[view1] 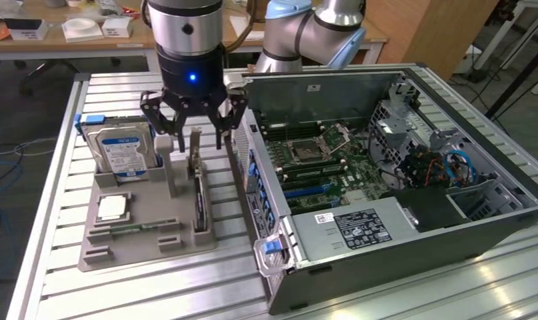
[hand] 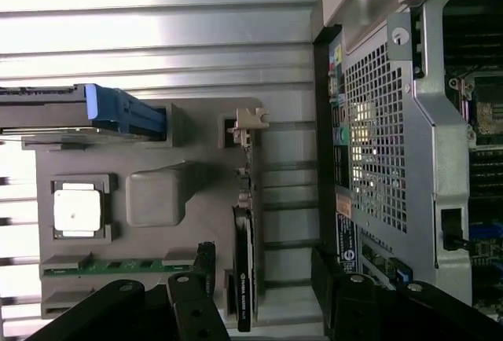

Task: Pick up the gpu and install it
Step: 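Pick up the gpu and move the gpu toward the slot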

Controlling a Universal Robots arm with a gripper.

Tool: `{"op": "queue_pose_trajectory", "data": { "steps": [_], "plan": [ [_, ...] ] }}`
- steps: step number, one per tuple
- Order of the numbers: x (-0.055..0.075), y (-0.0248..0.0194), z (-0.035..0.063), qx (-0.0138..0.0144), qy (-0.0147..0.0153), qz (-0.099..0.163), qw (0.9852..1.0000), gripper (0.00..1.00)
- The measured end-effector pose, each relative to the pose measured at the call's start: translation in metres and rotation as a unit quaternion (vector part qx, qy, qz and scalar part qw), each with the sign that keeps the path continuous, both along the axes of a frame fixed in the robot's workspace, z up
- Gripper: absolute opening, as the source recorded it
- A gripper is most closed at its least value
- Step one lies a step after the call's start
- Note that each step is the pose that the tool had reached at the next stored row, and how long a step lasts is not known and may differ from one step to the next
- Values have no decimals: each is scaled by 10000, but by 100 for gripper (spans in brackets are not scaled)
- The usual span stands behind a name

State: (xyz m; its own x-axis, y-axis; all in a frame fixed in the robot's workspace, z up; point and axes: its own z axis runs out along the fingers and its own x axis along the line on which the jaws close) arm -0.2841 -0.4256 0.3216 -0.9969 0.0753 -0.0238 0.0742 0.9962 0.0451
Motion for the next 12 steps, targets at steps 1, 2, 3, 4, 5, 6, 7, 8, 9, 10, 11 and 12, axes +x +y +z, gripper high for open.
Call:
{"op": "queue_pose_trajectory", "data": {
  "steps": [1, 2, 3, 4, 5, 6, 7, 8, 9, 10, 11, 12],
  "plan": [
    [-2, -3, -14, 0, 0, -1, 10000, 60],
    [-2, -5, -27, 0, 0, -1, 10000, 60],
    [-2, -7, -41, 0, 0, -1, 10000, 60],
    [-1, -9, -57, 0, 0, 0, 10000, 60],
    [-2, -10, -72, 0, 0, 0, 10000, 60],
    [-2, -11, -88, 0, 0, 0, 10000, 60],
    [-2, -12, -105, 0, 0, 0, 10000, 60],
    [-2, -14, -121, 0, 0, 0, 10000, 60],
    [-2, -15, -137, 1, 0, 0, 10000, 60],
    [-2, -16, -151, 0, 0, 0, 10000, 60],
    [-3, -18, -167, 0, 0, 0, 10000, 60],
    [-3, -19, -182, 0, 0, 0, 10000, 60]
  ]
}}
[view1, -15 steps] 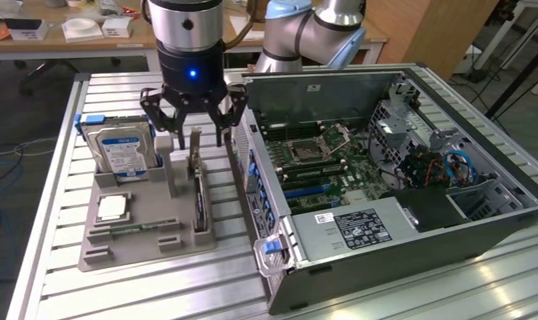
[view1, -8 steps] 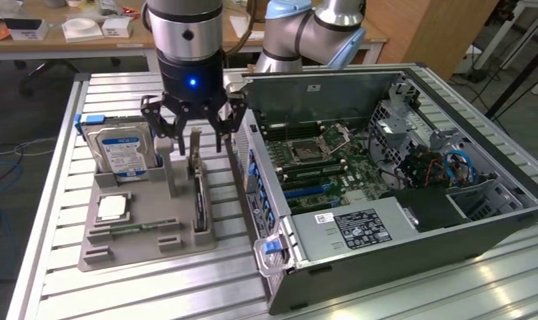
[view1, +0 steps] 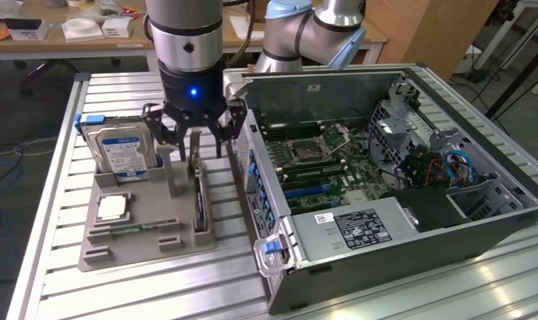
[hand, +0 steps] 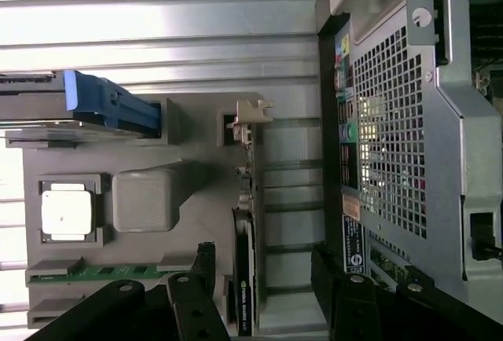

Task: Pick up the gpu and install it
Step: 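Pick up the gpu and move the gpu toward the slot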

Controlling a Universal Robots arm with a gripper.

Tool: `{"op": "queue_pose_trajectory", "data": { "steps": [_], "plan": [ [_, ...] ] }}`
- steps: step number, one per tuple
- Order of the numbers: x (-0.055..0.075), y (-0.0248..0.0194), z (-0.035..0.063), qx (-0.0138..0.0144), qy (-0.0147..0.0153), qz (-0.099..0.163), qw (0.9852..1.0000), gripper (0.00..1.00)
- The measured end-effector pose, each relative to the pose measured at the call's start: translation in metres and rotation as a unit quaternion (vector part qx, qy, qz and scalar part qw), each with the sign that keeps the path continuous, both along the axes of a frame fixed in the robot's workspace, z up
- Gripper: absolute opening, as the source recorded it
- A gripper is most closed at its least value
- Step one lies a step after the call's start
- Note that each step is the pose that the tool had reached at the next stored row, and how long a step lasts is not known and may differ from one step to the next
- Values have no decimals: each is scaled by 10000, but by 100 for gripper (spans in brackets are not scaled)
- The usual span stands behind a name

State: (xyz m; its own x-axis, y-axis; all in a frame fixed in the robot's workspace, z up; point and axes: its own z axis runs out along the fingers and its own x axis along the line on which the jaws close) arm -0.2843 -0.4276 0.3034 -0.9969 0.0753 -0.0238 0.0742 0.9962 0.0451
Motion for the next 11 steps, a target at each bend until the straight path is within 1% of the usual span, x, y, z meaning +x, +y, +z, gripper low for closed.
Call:
{"op": "queue_pose_trajectory", "data": {
  "steps": [11],
  "plan": [
    [-15, -29, -188, 0, 0, 0, 10000, 60]
  ]
}}
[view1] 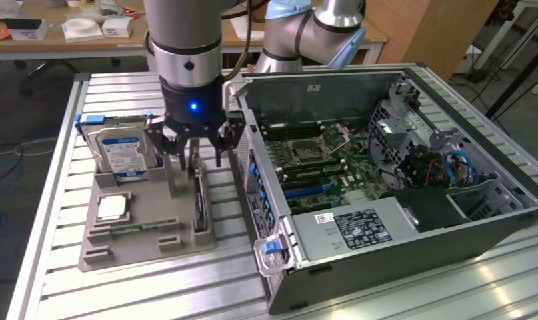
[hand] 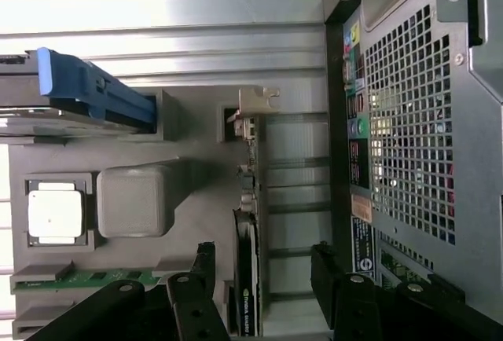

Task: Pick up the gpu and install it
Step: 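Pick up the gpu and move the gpu toward the slot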

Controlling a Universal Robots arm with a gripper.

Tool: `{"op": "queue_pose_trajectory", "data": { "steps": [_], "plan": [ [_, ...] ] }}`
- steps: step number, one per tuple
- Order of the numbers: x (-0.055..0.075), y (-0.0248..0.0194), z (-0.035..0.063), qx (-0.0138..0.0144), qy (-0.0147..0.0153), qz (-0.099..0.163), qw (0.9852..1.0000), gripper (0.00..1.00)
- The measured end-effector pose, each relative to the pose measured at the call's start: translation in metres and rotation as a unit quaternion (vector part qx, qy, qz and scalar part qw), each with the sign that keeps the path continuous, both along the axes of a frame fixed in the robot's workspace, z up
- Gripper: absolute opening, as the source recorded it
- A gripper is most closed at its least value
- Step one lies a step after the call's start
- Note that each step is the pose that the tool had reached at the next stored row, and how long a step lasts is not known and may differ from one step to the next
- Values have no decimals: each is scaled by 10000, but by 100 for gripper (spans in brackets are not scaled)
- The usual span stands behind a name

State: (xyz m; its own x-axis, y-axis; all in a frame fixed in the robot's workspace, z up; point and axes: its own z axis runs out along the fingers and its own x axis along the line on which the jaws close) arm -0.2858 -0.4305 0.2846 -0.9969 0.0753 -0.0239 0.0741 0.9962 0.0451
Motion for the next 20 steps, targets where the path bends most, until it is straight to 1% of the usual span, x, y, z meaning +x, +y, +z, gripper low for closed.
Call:
{"op": "queue_pose_trajectory", "data": {
  "steps": [11, 17, 20],
  "plan": [
    [-46, -89, -145, 0, 1, 0, 10000, 60],
    [-61, -146, -232, 0, 0, 0, 10000, 60],
    [-62, -162, -283, 0, 0, -1, 10000, 60]
  ]
}}
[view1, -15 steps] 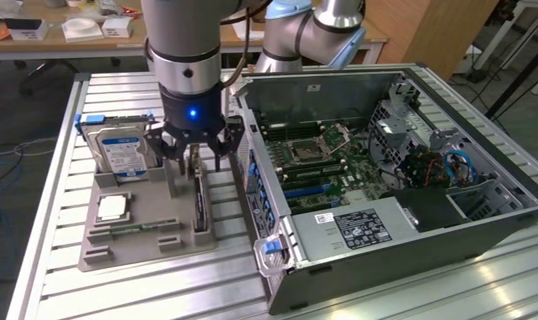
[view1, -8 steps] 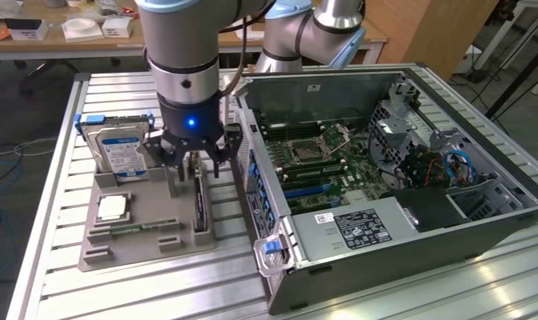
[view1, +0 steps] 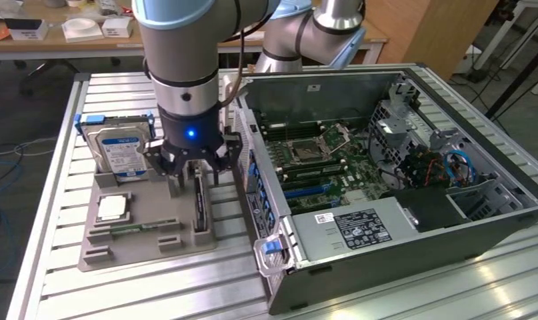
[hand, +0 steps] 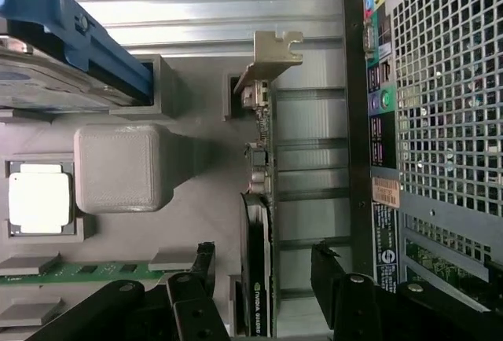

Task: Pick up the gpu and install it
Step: 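Pick up the gpu and move the gpu toward the slot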

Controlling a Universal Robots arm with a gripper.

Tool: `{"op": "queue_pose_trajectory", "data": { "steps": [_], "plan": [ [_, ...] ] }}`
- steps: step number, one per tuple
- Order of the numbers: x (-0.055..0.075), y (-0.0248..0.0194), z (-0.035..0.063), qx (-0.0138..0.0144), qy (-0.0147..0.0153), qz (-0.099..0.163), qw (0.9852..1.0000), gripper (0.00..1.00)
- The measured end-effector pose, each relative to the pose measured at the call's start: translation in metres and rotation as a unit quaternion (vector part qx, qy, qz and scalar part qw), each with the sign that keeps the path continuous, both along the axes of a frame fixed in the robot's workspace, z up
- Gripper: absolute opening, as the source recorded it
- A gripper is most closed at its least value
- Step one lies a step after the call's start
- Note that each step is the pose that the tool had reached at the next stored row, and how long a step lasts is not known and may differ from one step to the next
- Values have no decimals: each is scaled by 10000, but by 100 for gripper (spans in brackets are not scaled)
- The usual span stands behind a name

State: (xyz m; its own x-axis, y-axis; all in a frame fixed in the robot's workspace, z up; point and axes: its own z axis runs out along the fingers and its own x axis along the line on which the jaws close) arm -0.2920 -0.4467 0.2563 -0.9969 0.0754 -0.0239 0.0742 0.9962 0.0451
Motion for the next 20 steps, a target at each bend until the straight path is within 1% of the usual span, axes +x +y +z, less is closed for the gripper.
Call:
{"op": "queue_pose_trajectory", "data": {
  "steps": [7, 10, 12, 20],
  "plan": [
    [0, -14, -126, 0, 0, 0, 10000, 60],
    [0, -30, -174, -1, 1, 1, 10000, 60],
    [-1, -43, -187, 0, 0, 0, 10000, 60],
    [-1, -43, -195, 0, 0, 0, 10000, 60]
  ]
}}
